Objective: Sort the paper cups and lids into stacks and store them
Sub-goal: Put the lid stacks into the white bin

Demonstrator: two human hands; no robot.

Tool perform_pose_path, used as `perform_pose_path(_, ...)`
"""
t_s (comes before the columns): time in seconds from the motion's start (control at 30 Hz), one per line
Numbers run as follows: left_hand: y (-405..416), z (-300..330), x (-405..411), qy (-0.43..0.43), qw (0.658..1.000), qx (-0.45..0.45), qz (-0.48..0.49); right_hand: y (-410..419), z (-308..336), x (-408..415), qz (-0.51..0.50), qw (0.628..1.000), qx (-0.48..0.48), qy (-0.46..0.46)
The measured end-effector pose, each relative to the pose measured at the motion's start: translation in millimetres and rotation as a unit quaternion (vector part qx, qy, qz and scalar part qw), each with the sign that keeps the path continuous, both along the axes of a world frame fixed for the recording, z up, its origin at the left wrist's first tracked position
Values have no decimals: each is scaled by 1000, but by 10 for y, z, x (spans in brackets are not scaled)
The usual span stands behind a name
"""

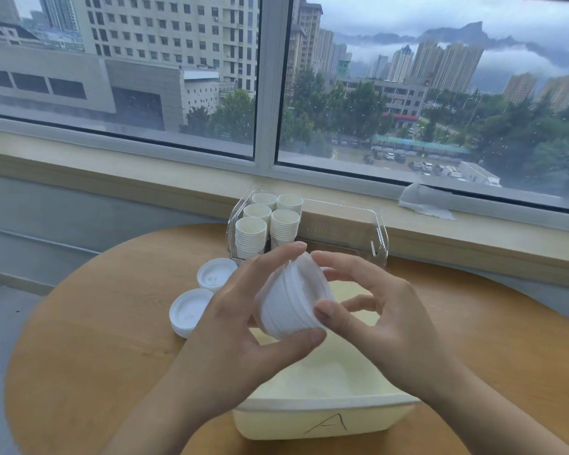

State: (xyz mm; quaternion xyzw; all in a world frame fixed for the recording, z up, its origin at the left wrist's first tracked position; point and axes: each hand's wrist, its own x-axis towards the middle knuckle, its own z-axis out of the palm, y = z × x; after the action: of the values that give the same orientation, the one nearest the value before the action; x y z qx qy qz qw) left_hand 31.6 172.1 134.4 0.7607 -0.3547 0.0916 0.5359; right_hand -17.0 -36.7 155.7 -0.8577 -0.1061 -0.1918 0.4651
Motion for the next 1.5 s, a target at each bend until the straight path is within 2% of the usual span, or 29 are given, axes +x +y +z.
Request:
perform_pose_path(0.27,11,40,-99,-23,1000,5,7,88,51,-81,21,1000,-16,18)
perform_pose_path(0.37,-10,59,-127,9,999,-32,4,94,42,-95,49,993,99,50)
perform_pose_path(0.5,-61,63,-110,41,994,-95,-15,140,21,-132,128,943,297,78)
perform_pose_path(0.67,-101,36,-46,35,993,-115,-19,152,8,-123,153,912,373,75)
perform_pose_path(0.87,-42,-39,67,78,986,-127,-79,48,-51,-31,127,928,338,93)
perform_pose_path(1.03,9,-132,153,109,987,-97,-68,-15,-114,54,118,941,286,138)
perform_pose_path(1.2,130,-271,221,93,995,-20,-21,-72,-154,184,116,954,213,178)
perform_pose_path(1.3,215,-365,250,24,997,32,65,-109,-215,269,101,957,177,206)
perform_pose_path(1.5,401,-628,389,40,994,21,103,-157,-421,517,51,951,83,295)
